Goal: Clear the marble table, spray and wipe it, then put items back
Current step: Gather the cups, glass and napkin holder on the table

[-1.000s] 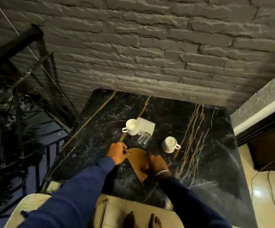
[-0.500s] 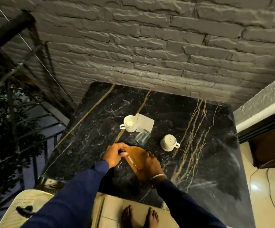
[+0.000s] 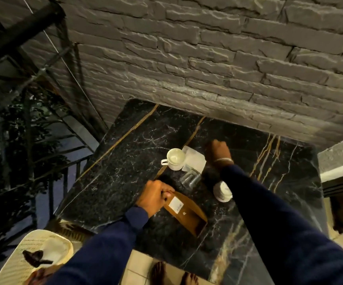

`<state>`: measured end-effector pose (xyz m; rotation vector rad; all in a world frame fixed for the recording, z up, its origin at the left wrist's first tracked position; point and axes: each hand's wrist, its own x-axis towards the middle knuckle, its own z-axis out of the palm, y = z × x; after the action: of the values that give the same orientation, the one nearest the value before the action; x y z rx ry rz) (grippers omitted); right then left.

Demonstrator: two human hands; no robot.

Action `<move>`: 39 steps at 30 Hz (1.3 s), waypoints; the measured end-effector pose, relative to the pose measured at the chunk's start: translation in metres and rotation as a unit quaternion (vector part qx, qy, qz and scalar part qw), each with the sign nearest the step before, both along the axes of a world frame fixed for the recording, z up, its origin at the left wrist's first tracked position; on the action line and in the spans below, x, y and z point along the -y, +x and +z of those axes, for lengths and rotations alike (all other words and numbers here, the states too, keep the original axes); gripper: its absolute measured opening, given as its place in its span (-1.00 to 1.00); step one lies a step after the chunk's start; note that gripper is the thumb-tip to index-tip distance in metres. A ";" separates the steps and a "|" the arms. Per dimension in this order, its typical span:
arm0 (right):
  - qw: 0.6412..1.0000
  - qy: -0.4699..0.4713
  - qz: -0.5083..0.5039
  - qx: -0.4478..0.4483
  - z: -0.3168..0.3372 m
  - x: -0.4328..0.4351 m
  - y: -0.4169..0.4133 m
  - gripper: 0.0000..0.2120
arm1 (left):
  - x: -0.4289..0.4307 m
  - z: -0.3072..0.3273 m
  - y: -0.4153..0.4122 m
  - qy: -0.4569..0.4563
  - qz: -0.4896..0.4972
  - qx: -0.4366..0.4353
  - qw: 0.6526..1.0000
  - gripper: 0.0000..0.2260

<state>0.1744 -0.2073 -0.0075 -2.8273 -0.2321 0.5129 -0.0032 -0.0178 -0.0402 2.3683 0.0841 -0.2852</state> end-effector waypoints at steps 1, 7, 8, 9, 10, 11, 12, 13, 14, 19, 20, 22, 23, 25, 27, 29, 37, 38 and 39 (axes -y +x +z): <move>1.000 -0.012 -0.002 -0.006 -0.009 -0.005 0.016 -0.77 | -0.002 -0.002 0.001 0.001 0.006 -0.004 1.000 -0.73; 0.996 -0.069 0.045 -0.040 -0.069 -0.028 0.038 -0.51 | -0.017 -0.013 0.004 -0.016 0.060 -0.030 0.998 -0.79; 0.996 -0.069 0.038 -0.029 -0.075 -0.030 0.038 -0.49 | -0.018 -0.013 0.002 -0.027 0.070 -0.027 0.997 -0.79; 0.998 -0.057 0.030 -0.023 -0.077 -0.031 0.038 -0.50 | -0.019 -0.011 0.000 -0.037 0.080 -0.025 0.996 -0.78; 0.999 -0.038 0.023 -0.024 -0.079 -0.034 0.038 -0.52 | -0.020 -0.010 -0.003 -0.050 0.093 -0.019 0.994 -0.76; 0.999 -0.021 0.017 -0.028 -0.081 -0.037 0.038 -0.55 | -0.022 -0.010 -0.006 -0.062 0.102 -0.017 0.993 -0.74; 0.999 -0.010 0.013 -0.031 -0.081 -0.038 0.038 -0.58 | -0.023 -0.011 -0.009 -0.075 0.106 -0.014 0.991 -0.73; 0.999 -0.006 0.013 -0.032 -0.080 -0.039 0.037 -0.60 | -0.023 -0.010 -0.014 -0.091 0.105 -0.013 0.990 -0.73; 0.999 -0.007 0.013 -0.033 -0.079 -0.039 0.036 -0.61 | -0.024 -0.012 -0.020 -0.105 0.101 -0.008 0.989 -0.73; 1.000 0.000 -0.004 -0.030 -0.070 -0.035 0.037 -0.69 | -0.028 -0.029 -0.052 -0.087 0.083 0.000 0.993 -0.71; 1.000 0.012 -0.008 -0.023 -0.068 -0.033 0.038 -0.69 | -0.029 -0.034 -0.058 -0.082 0.076 -0.009 0.994 -0.67; 0.999 0.035 -0.013 -0.014 -0.062 -0.029 0.038 -0.68 | -0.032 -0.039 -0.063 -0.060 0.053 -0.024 0.997 -0.56; 0.999 0.042 -0.016 -0.012 -0.059 -0.027 0.038 -0.69 | -0.032 -0.039 -0.064 -0.049 0.043 -0.035 0.997 -0.52; 0.998 0.052 -0.028 -0.008 -0.052 -0.023 0.038 -0.71 | -0.031 -0.036 -0.061 -0.056 0.040 -0.072 0.995 -0.52; 0.997 0.063 -0.040 -0.007 -0.045 -0.020 0.039 -0.72 | -0.026 -0.027 -0.054 -0.054 0.032 -0.114 0.991 -0.72; 0.996 0.069 -0.047 -0.013 -0.039 -0.017 0.039 -0.70 | -0.021 -0.021 -0.043 0.003 -0.024 -0.124 0.992 -0.65; 0.996 0.088 -0.015 0.025 0.013 -0.005 0.021 -0.60 | -0.007 -0.011 -0.014 -0.023 -0.072 -0.157 0.985 -0.81; 0.995 0.088 -0.005 0.035 0.024 -0.002 0.016 -0.60 | -0.006 -0.009 -0.015 -0.038 -0.057 -0.137 0.988 -0.82; 0.995 0.094 0.003 0.040 0.034 0.001 0.012 -0.61 | -0.006 -0.007 -0.017 -0.053 -0.037 -0.116 0.991 -0.85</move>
<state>0.1864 -0.2083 0.0265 -2.6670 -0.2875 0.3587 -0.0199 -0.0117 -0.0471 2.2267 0.0892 -0.5870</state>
